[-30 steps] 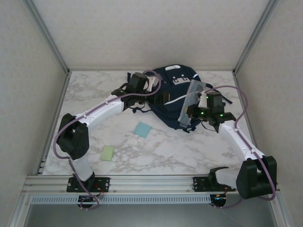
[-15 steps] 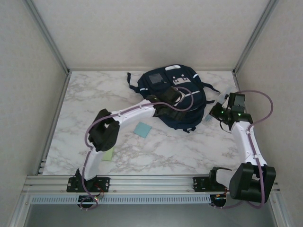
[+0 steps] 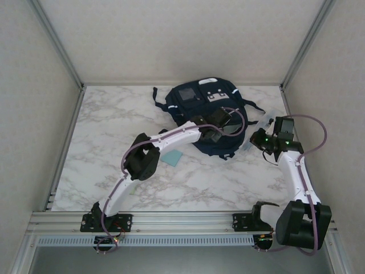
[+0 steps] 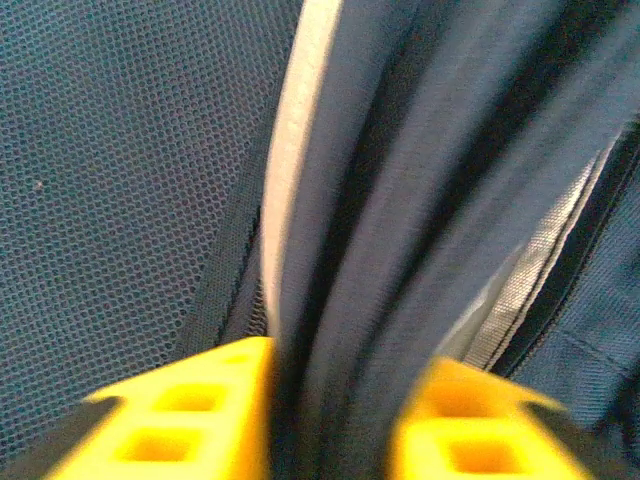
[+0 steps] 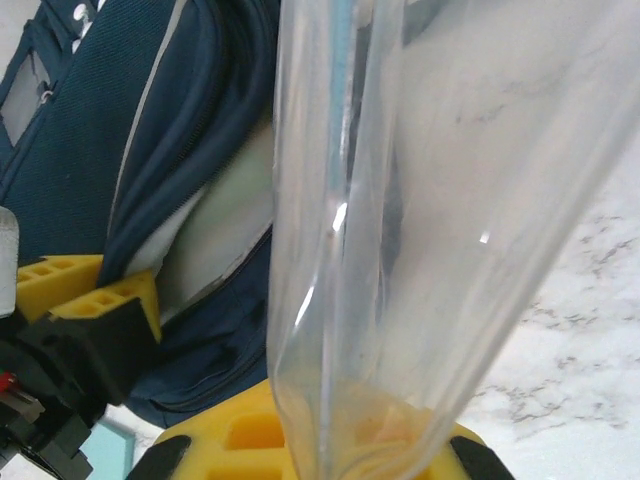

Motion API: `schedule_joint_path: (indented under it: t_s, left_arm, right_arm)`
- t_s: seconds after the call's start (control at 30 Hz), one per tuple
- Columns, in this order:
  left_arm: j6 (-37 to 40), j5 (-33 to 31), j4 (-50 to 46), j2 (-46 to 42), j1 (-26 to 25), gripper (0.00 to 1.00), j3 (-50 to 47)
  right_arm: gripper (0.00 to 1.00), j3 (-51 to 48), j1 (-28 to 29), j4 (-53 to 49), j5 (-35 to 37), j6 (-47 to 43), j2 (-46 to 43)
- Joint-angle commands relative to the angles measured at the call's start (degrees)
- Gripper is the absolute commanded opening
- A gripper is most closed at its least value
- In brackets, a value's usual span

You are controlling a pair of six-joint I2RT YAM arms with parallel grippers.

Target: Pack the student bag

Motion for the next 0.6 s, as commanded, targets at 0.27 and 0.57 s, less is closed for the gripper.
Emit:
schedule_joint_path:
  t_s: [0.27, 0.57]
  left_arm:
    - [-16.8, 25.6, -4.8, -11.2, 8.6, 0.0, -3.0]
    - [-21.8, 36.3, -1.8, -16.6, 8.5, 0.0, -4.5]
  right_arm:
    - [0.0, -8.1, 2.4, 25.3, -18.2, 19.8, 3.0]
    - [0.0, -11.0, 11.1, 42.7, -9.9, 31.1, 7.4]
